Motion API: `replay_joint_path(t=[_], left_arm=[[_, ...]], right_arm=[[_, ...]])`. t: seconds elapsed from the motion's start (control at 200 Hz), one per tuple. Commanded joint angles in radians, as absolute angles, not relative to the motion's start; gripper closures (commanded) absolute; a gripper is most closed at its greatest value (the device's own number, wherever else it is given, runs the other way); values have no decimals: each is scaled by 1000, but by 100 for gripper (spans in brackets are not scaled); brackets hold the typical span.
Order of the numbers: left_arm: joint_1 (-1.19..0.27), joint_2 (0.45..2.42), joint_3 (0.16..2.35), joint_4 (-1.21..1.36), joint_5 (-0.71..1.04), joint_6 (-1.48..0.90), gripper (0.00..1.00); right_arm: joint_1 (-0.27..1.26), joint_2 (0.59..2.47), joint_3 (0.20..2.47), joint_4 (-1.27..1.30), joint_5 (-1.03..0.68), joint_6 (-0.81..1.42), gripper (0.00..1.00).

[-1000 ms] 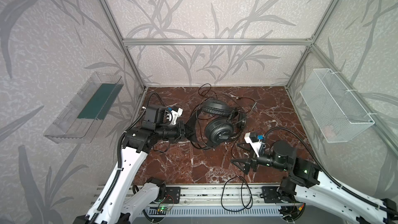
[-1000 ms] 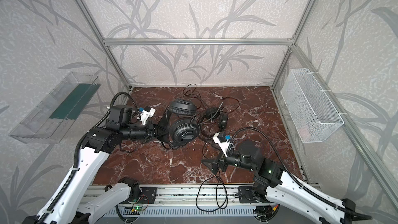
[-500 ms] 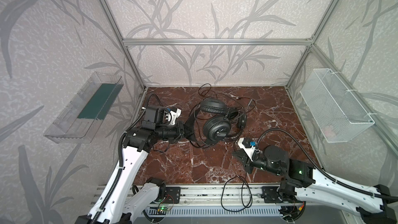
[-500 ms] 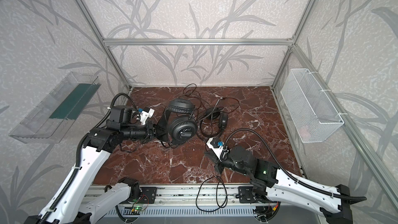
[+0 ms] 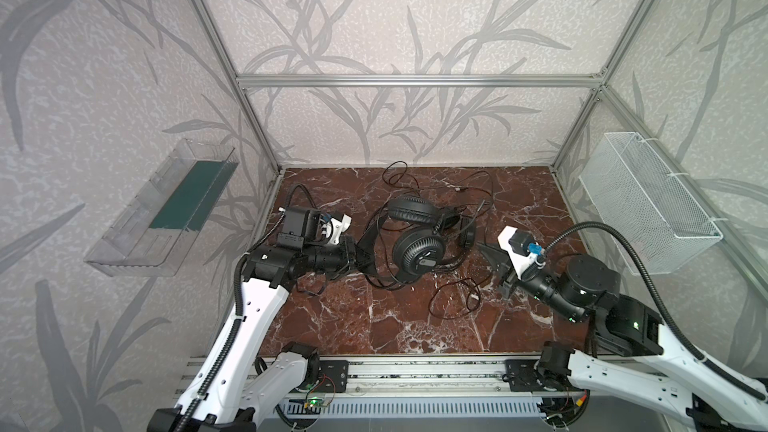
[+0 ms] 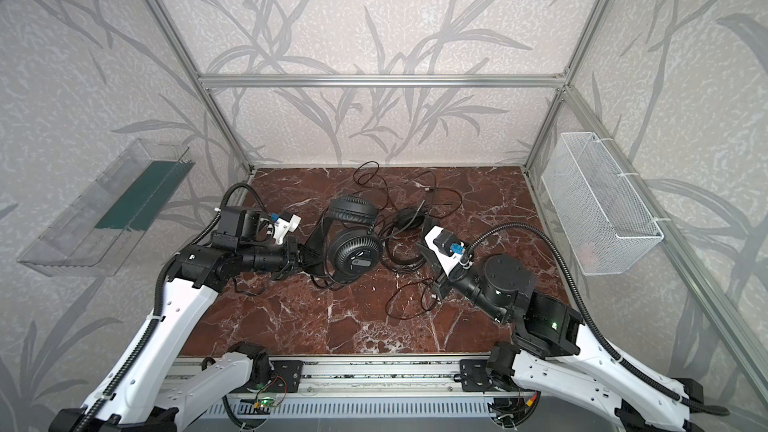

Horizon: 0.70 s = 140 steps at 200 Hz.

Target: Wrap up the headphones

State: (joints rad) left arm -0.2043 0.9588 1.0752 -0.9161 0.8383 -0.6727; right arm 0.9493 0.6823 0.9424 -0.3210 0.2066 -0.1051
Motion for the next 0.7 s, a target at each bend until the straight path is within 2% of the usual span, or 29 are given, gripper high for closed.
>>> replay_joint_path(t=[0.0, 0.115, 0.32, 0.445, 0.59, 0.695], left_arm=[[-187, 909, 1119, -910, 913, -670, 100], [-133, 897, 1178, -967, 883, -655, 100], [-109, 939, 1280, -975, 887, -670, 100], [-102, 972, 1401, -1047, 777, -660, 100], [-98, 1018, 1487, -1082, 723, -649, 100], [-86, 1024, 1481, -1025, 754, -694, 100]], right_arm=[[778, 699, 952, -379, 82, -31, 100], [675, 696, 897, -377, 15, 48, 100], [672, 737, 771, -370, -29, 173, 100], [678, 746, 689, -347, -94, 240, 100], [748, 735, 586, -303, -89, 336, 100], [884, 781, 528, -268, -21, 371, 100]])
